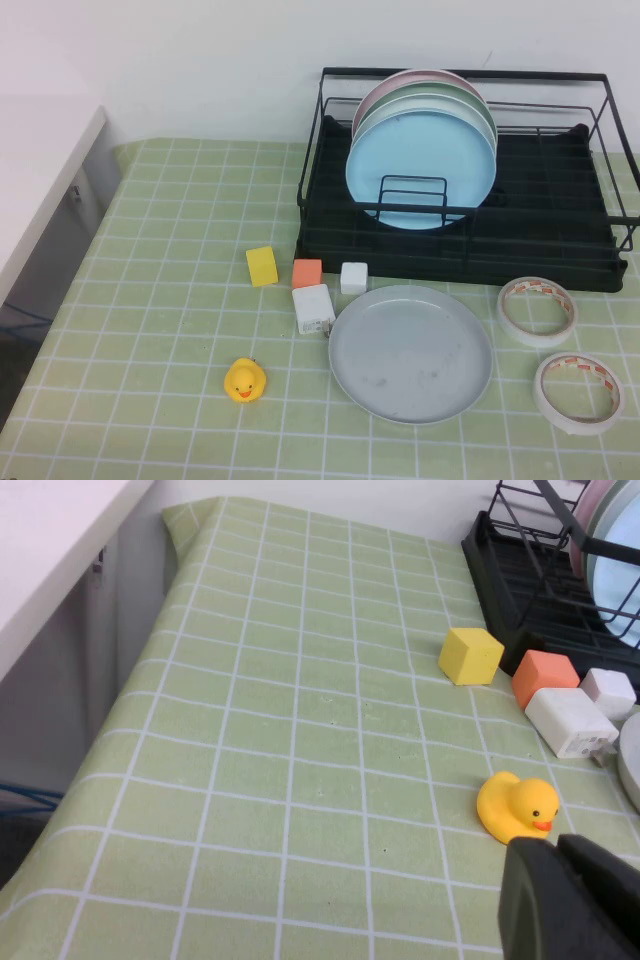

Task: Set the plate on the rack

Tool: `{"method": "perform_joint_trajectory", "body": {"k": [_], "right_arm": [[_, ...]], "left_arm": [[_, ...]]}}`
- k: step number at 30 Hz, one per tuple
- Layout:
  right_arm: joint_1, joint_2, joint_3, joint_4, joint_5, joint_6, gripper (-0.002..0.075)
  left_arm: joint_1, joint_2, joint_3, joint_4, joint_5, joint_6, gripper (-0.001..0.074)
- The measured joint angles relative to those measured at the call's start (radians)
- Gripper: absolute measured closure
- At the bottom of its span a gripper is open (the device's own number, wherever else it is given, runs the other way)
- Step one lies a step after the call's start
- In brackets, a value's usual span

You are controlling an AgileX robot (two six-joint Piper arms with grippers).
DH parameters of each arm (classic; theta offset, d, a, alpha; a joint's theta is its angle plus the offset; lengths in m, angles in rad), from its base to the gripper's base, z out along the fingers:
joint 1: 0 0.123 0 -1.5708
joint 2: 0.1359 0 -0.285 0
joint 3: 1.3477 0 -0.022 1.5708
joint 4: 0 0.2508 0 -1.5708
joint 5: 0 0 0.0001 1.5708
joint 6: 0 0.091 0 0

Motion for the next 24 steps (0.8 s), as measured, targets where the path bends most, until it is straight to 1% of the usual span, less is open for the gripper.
{"method": "perform_joint_trajectory", "body": {"k": [3, 11, 24], "right_arm": [[0.007, 0.0, 0.0, 0.0, 0.0, 0.0, 0.0715], [0.101, 0.0, 0.0, -0.001, 0.0, 0.0, 0.0715], [0.106, 0.0, 0.0, -0.002, 0.0, 0.0, 0.0715]], "left_arm": [[0.0, 0.0, 0.0, -0.004, 0.0, 0.0, 0.0737], [0.0, 0.0, 0.0, -0.01, 0.002, -0.002, 0.0736], [0.0, 0.0, 0.0, -0.01, 0.003, -0.002, 0.0736]]}}
